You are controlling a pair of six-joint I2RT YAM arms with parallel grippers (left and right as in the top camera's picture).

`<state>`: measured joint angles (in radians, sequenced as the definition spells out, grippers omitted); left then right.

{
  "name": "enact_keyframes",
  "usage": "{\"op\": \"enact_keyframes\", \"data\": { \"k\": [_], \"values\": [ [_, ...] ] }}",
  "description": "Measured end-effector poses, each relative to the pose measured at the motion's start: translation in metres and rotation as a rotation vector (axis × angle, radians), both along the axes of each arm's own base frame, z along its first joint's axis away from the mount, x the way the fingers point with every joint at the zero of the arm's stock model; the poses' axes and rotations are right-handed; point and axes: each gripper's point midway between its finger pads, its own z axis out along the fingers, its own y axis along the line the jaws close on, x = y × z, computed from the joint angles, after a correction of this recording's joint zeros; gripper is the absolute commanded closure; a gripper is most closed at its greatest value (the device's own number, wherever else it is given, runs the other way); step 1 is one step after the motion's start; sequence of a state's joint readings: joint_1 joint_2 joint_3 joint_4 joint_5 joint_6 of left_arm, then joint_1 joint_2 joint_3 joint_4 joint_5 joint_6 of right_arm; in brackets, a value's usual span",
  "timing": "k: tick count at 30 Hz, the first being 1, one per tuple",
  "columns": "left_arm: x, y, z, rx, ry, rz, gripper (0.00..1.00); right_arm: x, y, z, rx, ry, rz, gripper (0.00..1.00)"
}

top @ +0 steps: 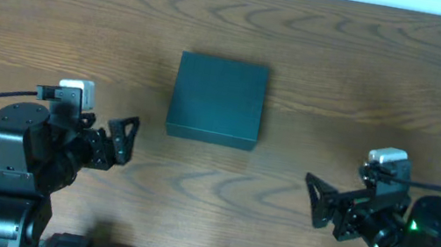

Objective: Pack container

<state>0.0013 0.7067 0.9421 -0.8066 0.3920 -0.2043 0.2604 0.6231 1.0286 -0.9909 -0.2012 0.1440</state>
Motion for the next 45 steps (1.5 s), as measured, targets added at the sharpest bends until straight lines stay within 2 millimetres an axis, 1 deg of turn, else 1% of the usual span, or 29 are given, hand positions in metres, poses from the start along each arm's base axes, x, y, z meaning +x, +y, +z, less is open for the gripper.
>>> {"op": "enact_keyframes", "data": {
  "k": [7, 17, 20, 22, 26, 28, 31, 38, 41, 45],
  "values": [
    [-0.009, 0.0, -0.011, -0.004, 0.061, 0.004, 0.05, 0.0, 0.0, 0.0, 0.0, 0.001, 0.0, 0.01],
    [-0.009, 0.001, -0.011, 0.001, 0.062, 0.008, 0.05, 0.0, 0.0, 0.0, 0.0, 0.001, 0.0, 0.01],
    [-0.01, 0.008, -0.014, 0.038, 0.066, 0.035, 0.05, 0.0, 0.0, 0.0, 0.0, 0.001, 0.0, 0.01],
    [-0.015, 0.018, -0.018, 0.082, 0.07, 0.07, 0.04, 0.0, 0.0, 0.0, -0.001, 0.001, 0.0, 0.01],
    [-0.02, 0.037, -0.014, 0.163, -0.035, 0.154, 0.04, 0.0, 0.0, -0.001, -0.001, 0.002, 0.0, 0.01],
    [-0.021, 0.045, -0.018, 0.214, -0.105, 0.176, 0.05, 0.0, 0.0, -0.001, -0.001, 0.002, -0.001, 0.01],
    [-0.021, 0.05, -0.038, 0.273, -0.171, 0.179, 0.05, 0.0, 0.0, -0.001, -0.001, 0.004, 0.0, 0.01],
    [-0.009, 0.05, -0.106, 0.31, -0.269, 0.164, 0.04, 0.0, 0.0, -0.002, -0.002, 0.004, -0.001, 0.01],
    [-0.008, 0.049, -0.126, 0.305, -0.266, 0.155, 0.05, 0.0, 0.0, -0.002, -0.002, 0.005, 0.0, 0.01],
    [-0.009, 0.048, -0.14, 0.306, -0.27, 0.152, 0.05, 0.0, 0.0, -0.002, -0.001, 0.006, -0.001, 0.01]
  ]
}}
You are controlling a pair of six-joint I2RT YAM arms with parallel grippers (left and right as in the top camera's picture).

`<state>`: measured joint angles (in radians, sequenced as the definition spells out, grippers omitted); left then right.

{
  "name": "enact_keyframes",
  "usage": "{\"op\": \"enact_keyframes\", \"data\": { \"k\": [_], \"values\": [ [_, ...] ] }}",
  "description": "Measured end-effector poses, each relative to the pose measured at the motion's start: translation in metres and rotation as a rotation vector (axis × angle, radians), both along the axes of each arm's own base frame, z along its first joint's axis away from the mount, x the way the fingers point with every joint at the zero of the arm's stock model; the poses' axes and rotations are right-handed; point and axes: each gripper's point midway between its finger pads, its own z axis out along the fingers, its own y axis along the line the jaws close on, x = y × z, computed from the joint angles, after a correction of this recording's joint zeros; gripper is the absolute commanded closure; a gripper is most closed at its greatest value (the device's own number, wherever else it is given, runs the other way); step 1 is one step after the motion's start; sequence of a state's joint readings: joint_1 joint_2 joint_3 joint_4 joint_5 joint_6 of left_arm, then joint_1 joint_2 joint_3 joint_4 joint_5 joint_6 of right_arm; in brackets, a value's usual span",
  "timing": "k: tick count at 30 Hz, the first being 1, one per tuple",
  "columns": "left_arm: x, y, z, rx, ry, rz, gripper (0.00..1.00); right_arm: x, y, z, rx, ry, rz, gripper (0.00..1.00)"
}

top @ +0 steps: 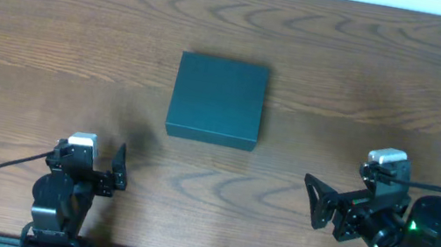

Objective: Pack container

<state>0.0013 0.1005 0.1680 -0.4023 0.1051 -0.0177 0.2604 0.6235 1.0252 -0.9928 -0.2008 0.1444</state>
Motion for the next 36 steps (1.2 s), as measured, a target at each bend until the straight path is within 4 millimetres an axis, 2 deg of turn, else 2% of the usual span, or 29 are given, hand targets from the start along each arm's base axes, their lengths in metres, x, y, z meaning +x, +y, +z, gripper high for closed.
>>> {"op": "enact_keyframes", "data": {
  "k": [4, 10, 36],
  "values": [
    [-0.0002, 0.0, -0.0038, 0.0, -0.021, 0.0, 0.05, 0.0001, 0.0, 0.0001, 0.0, -0.001, 0.0, 0.01],
    [0.0001, 0.0, 0.0056, 0.014, -0.067, -0.006, 0.05, 0.0, -0.0001, 0.0, 0.0, 0.0, 0.0, 0.01],
    [0.0001, -0.0001, 0.0058, 0.021, -0.068, -0.009, 0.05, 0.0, -0.0001, -0.0001, -0.001, 0.0, 0.0, 0.01]
  ]
}}
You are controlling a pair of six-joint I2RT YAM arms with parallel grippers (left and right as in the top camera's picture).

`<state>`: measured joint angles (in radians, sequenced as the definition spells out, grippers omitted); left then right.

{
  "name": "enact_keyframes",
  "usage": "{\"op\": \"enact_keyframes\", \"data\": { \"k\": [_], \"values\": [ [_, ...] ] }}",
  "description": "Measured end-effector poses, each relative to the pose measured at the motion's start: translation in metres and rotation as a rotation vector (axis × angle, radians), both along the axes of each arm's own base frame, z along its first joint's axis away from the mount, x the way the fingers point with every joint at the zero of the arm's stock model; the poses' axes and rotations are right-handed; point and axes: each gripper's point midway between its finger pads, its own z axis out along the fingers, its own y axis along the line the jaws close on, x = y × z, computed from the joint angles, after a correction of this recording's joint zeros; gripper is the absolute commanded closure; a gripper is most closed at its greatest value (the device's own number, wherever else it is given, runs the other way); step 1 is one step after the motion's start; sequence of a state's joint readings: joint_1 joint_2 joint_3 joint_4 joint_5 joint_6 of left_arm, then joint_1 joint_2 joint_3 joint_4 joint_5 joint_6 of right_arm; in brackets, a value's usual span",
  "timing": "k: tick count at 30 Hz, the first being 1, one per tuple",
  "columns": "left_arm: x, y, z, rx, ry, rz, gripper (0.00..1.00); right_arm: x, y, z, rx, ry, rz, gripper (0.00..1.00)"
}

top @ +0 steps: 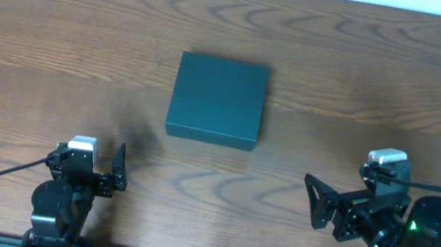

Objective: Pack container

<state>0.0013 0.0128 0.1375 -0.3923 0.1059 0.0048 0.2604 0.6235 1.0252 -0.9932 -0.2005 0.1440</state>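
A dark teal box (218, 101) with its lid closed lies flat in the middle of the wooden table. My left gripper (118, 169) is folded back near the front edge, well short of the box's front left corner. Its dark fingers look spread, with nothing between them. At the front right, my right gripper (317, 204) points left with its fingers apart and empty, a good distance from the box. No items for packing are in view.
The wooden table (390, 62) stretches around the box on all sides. Black cables trail from both arm bases at the front corners. A dark rail runs along the front edge.
My left arm has settled slightly further toward the front edge. The box and my right arm are where they were.
At first my left arm stood further out, its open gripper nearer the box's front left corner. Then it was folded back by the front edge, where it still sits. The closed box and my right arm have stayed put throughout.
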Motion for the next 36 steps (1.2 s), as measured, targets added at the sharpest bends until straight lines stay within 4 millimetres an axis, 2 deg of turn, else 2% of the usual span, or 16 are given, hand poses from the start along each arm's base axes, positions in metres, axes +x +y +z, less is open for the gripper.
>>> {"op": "enact_keyframes", "data": {
  "k": [5, 9, 13, 18, 22, 28, 33, 36],
  "values": [
    [0.0, 0.0, 0.0, 0.0, 0.0, 0.0, 0.04, 0.0, -0.003, -0.002, -0.014, 0.002, -0.01, 0.01],
    [0.0, 0.0, 0.0, 0.0, 0.0, 0.0, 0.04, 0.006, -0.017, -0.003, -0.068, -0.014, -0.081, 0.01],
    [0.0, 0.0, 0.0, 0.0, -0.001, 0.0, 0.05, 0.019, -0.032, -0.014, -0.113, -0.062, -0.166, 0.01],
    [0.0, 0.0, 0.0, 0.0, -0.001, 0.0, 0.05, 0.016, -0.052, -0.051, -0.114, -0.143, -0.26, 0.01],
    [0.0, 0.0, 0.001, 0.0, -0.005, 0.0, 0.05, 0.014, -0.062, -0.099, -0.098, -0.195, -0.315, 0.01],
    [0.0, 0.0, 0.001, -0.001, -0.006, -0.002, 0.05, 0.014, -0.064, -0.154, -0.089, -0.177, -0.332, 0.01],
    [0.0, 0.0, 0.001, -0.001, -0.006, -0.002, 0.05, 0.014, -0.064, -0.18, -0.099, -0.146, -0.332, 0.01],
    [0.0, -0.001, 0.001, -0.001, -0.006, -0.003, 0.05, 0.014, -0.064, -0.179, -0.097, -0.15, -0.331, 0.01]
  ]
}}
